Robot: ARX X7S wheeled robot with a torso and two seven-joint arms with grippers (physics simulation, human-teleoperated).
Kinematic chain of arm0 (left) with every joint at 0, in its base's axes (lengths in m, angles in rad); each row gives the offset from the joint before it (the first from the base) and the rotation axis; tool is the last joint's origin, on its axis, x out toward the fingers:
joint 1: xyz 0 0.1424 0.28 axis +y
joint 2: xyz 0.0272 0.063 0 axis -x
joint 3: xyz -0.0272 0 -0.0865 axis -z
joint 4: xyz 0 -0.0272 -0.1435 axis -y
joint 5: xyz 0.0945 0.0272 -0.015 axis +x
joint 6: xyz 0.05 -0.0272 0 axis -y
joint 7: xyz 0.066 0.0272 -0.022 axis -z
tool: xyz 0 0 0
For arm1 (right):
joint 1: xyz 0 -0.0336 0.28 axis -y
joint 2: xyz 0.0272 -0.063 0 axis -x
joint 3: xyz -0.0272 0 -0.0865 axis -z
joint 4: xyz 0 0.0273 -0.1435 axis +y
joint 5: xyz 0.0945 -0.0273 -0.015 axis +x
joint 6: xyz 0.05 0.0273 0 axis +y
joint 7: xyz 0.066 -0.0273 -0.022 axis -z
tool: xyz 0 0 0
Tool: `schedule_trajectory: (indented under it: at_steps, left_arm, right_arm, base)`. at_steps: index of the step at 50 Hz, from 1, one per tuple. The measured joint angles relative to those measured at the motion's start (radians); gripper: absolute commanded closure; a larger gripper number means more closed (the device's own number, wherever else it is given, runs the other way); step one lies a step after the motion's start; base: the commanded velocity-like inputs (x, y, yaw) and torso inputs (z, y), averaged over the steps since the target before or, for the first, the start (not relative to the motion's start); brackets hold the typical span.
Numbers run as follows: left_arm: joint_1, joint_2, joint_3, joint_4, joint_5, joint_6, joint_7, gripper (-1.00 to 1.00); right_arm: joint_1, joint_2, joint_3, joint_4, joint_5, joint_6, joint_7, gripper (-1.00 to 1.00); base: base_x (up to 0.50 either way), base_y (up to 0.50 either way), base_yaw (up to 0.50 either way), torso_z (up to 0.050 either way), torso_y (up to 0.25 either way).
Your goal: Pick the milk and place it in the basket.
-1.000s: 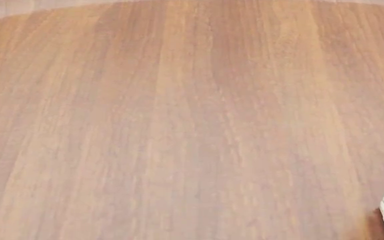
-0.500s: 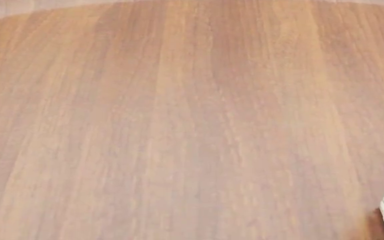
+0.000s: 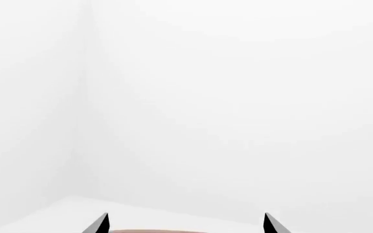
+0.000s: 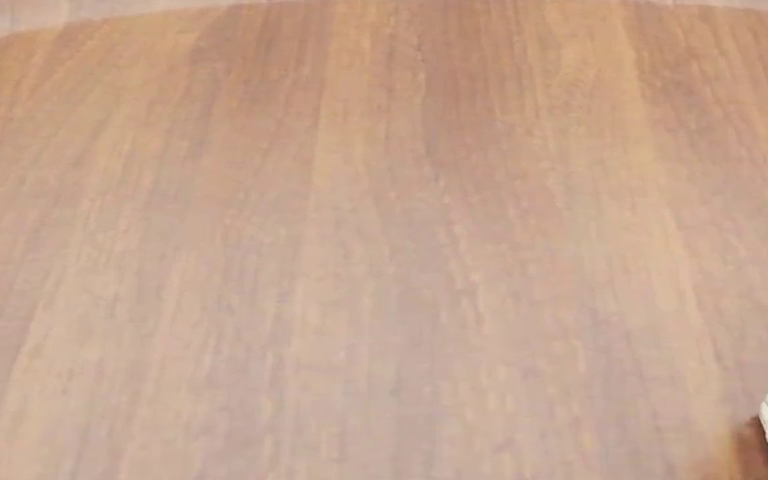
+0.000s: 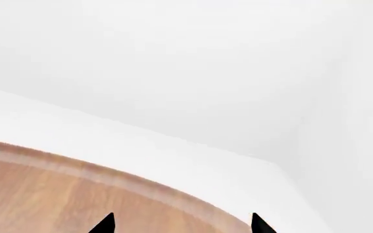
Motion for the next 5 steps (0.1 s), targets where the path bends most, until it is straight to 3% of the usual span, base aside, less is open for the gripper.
schedule_trajectory:
  at_steps: [5]
  left_arm:
    - [0.0, 0.0, 0.002, -0.001, 0.001, 0.002, 0.0, -1.0]
  right_arm:
    - [-0.024, -0.009, 0.083, -0.064, 0.061, 0.015, 0.074, -1.0]
  base:
    - [0.0, 0.0, 0.0, 0.0, 0.0]
